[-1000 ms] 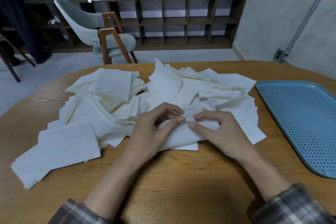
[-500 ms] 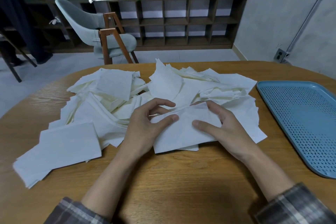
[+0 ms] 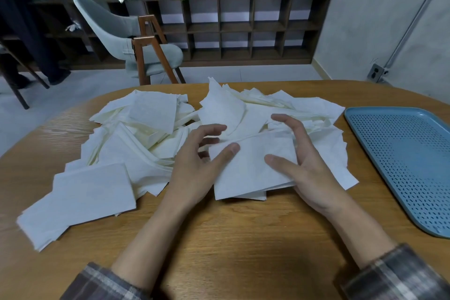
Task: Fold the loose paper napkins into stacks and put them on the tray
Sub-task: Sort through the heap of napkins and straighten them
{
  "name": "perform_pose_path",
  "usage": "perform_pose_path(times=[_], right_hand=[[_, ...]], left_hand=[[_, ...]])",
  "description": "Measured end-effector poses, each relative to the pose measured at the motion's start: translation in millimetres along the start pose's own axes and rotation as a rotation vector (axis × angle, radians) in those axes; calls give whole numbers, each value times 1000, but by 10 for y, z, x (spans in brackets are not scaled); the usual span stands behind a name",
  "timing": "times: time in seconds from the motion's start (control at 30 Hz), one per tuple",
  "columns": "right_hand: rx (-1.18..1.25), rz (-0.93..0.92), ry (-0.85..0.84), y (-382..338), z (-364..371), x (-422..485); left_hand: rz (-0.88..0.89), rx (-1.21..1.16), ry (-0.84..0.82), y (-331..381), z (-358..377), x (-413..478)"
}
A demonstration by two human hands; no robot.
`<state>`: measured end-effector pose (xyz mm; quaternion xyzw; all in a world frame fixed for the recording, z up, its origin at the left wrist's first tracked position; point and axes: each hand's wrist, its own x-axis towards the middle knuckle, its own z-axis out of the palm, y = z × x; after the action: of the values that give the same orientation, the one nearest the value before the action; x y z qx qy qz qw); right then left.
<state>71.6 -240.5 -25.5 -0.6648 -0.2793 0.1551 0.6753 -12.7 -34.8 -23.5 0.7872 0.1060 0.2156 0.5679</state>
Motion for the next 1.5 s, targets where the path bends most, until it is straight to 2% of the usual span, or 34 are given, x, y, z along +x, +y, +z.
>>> perform_pose_path(times=[0.07, 0.17, 0.33, 0.43, 0.53, 0.67, 0.83, 0.9, 1.13, 1.3, 1.5], right_hand=[[137, 6, 6, -8, -24, 12], [43, -2, 28, 11, -27, 23], [-103, -15, -53, -6, -42, 0], [-210, -25, 4, 31, -55, 8], [-242, -27, 110, 62, -83, 36], [-275, -29, 199, 102, -127, 71], [-298, -20, 280, 158, -144, 90], [-301, -20, 269, 154, -143, 86], [-310, -12, 254, 145, -137, 80], [-323, -9, 255, 151, -133, 85], [-330, -9, 251, 157, -142, 79]], left_hand=[[-60, -73, -85, 65, -13, -13], [-79, -168, -185, 78, -24, -34], [-7, -107, -105, -24, -16, -20], [73, -5, -95, -60, 20, -36], [230, 247, -65, -114, 39, -29], [352, 371, -213, -135, 43, -58], [308, 514, -460, -182, 7, -65], [266, 522, -508, -196, 13, -56], [285, 469, -494, -205, 40, -74], [245, 472, -564, -195, 2, -46], [321, 484, -530, -233, 54, -81]])
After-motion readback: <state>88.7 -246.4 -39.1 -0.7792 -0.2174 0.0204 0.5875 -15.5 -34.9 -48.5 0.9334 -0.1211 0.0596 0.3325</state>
